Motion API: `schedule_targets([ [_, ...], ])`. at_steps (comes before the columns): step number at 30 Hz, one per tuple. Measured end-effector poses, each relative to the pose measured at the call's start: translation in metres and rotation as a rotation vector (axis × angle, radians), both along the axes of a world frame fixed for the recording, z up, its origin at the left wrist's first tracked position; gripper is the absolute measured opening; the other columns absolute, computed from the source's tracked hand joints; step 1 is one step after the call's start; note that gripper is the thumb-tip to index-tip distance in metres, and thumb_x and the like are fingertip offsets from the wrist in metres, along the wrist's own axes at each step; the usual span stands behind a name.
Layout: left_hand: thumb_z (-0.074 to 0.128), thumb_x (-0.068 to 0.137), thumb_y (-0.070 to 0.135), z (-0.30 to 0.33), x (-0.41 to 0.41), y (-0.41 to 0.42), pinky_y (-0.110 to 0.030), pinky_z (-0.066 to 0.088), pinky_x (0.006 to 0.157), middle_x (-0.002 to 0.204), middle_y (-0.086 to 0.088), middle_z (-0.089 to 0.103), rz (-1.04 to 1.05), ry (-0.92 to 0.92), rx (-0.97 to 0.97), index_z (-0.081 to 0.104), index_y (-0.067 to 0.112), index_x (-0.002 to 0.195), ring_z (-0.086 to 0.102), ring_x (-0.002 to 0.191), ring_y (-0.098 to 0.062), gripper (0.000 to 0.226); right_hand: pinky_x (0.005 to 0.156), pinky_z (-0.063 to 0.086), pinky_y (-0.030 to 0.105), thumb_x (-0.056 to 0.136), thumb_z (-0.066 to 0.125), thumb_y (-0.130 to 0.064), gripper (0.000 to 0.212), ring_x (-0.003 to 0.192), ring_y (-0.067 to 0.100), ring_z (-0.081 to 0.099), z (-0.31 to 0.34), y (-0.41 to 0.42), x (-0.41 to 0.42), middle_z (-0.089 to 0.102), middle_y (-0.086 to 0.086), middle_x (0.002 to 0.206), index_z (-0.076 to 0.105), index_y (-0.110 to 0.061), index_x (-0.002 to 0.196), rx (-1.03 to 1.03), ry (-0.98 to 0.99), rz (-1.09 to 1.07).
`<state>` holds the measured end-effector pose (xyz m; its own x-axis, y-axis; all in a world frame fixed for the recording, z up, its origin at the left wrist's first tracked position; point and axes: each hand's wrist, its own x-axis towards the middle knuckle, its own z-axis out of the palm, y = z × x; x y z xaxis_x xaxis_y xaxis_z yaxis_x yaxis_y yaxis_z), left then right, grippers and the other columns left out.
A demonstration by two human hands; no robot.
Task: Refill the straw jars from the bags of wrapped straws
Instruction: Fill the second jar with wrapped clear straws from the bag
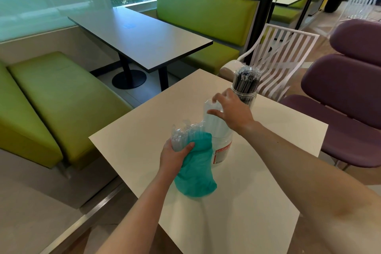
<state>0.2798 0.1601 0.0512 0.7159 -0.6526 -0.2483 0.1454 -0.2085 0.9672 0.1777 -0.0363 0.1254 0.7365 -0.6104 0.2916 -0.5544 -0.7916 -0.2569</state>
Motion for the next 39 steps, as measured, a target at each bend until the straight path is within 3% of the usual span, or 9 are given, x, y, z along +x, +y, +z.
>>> schedule_targets([
  [6, 0.079, 0.073, 0.048, 0.001, -0.001, 0.0, -0.026, 0.056, 0.079, 0.11, 0.007, 0.064, -0.014, -0.035, 0.019, 0.053, 0.024, 0.126, 0.064, 0.099, -0.015, 0.064, 0.086, 0.051, 0.034, 0.088, 0.056, -0.059, 0.044, 0.118, 0.021, 0.048, -0.012, 0.004, -0.006, 0.047, 0.004, 0.132, 0.052, -0.029, 0.119, -0.016, -0.005, -0.039],
  [10, 0.081, 0.072, 0.046, 0.002, -0.002, 0.002, -0.033, 0.057, 0.085, 0.111, 0.006, 0.066, -0.007, -0.015, 0.012, 0.055, 0.026, 0.122, 0.065, 0.1, -0.016, 0.06, 0.11, 0.032, 0.044, 0.086, 0.055, -0.063, 0.05, 0.134, 0.026, 0.033, -0.016, 0.016, -0.008, 0.036, 0.002, 0.147, 0.05, -0.035, 0.127, -0.054, 0.034, -0.074],
  [13, 0.082, 0.073, 0.042, 0.002, -0.004, 0.003, -0.033, 0.058, 0.083, 0.108, 0.007, 0.067, 0.001, 0.009, -0.009, 0.057, 0.027, 0.119, 0.066, 0.097, -0.015, 0.055, 0.116, 0.018, 0.05, 0.084, 0.061, -0.052, 0.046, 0.141, 0.031, 0.024, -0.014, 0.033, -0.012, 0.029, 0.004, 0.153, 0.053, -0.036, 0.126, -0.131, -0.063, -0.116],
  [18, 0.083, 0.074, 0.038, 0.001, -0.009, 0.005, -0.03, 0.058, 0.077, 0.103, 0.007, 0.069, 0.008, -0.005, -0.016, 0.059, 0.025, 0.114, 0.068, 0.092, -0.013, 0.048, 0.096, 0.042, 0.038, 0.083, 0.066, -0.024, 0.029, 0.115, 0.021, 0.042, -0.023, 0.081, -0.022, 0.05, 0.003, 0.123, 0.06, -0.024, 0.112, -0.16, -0.289, -0.14],
  [23, 0.084, 0.074, 0.031, -0.001, -0.015, 0.008, -0.023, 0.057, 0.066, 0.1, 0.002, 0.072, -0.018, 0.011, -0.052, 0.062, 0.021, 0.114, 0.071, 0.087, -0.013, 0.046, 0.086, 0.053, 0.026, 0.092, 0.064, -0.024, 0.04, 0.098, 0.01, 0.053, -0.052, 0.115, -0.025, 0.044, -0.004, 0.121, 0.04, -0.02, 0.124, 0.47, -0.464, -0.064],
  [27, 0.085, 0.074, 0.019, -0.003, -0.016, 0.011, -0.025, 0.059, 0.07, 0.102, 0.0, 0.072, -0.039, 0.019, -0.067, 0.062, 0.021, 0.113, 0.071, 0.089, -0.014, 0.045, 0.083, 0.053, 0.025, 0.093, 0.063, -0.025, 0.053, 0.085, 0.008, 0.055, -0.054, 0.116, -0.026, 0.05, -0.008, 0.119, 0.034, -0.027, 0.138, 0.746, -0.489, -0.111],
  [33, 0.09, 0.065, 0.015, -0.01, -0.015, 0.01, -0.029, 0.055, 0.082, 0.113, 0.005, 0.064, -0.116, -0.123, -0.026, 0.049, 0.029, 0.124, 0.063, 0.102, -0.013, 0.074, 0.076, 0.045, 0.017, 0.093, 0.063, -0.029, 0.021, 0.084, 0.007, 0.052, -0.052, 0.114, -0.03, 0.054, -0.005, 0.104, 0.059, -0.018, 0.111, 0.808, -0.409, -0.099],
  [37, 0.094, 0.044, 0.049, -0.014, -0.014, 0.005, -0.041, 0.056, 0.089, 0.118, 0.003, 0.064, -0.188, -0.149, 0.049, 0.051, 0.033, 0.125, 0.064, 0.106, -0.017, 0.093, 0.079, 0.05, 0.024, 0.096, 0.057, -0.028, 0.015, 0.088, 0.01, 0.054, -0.051, 0.114, -0.031, 0.056, -0.007, 0.1, 0.055, -0.021, 0.109, 0.918, -0.415, -0.09],
  [39, 0.093, 0.048, 0.051, -0.012, -0.014, 0.004, -0.042, 0.057, 0.087, 0.116, -0.002, 0.063, -0.184, -0.116, 0.081, 0.051, 0.026, 0.119, 0.065, 0.102, -0.019, 0.086, 0.085, 0.051, 0.026, 0.099, 0.052, -0.027, 0.018, 0.098, 0.013, 0.056, -0.048, 0.115, -0.032, 0.057, -0.008, 0.102, 0.052, -0.021, 0.117, 0.999, -0.405, -0.054],
])
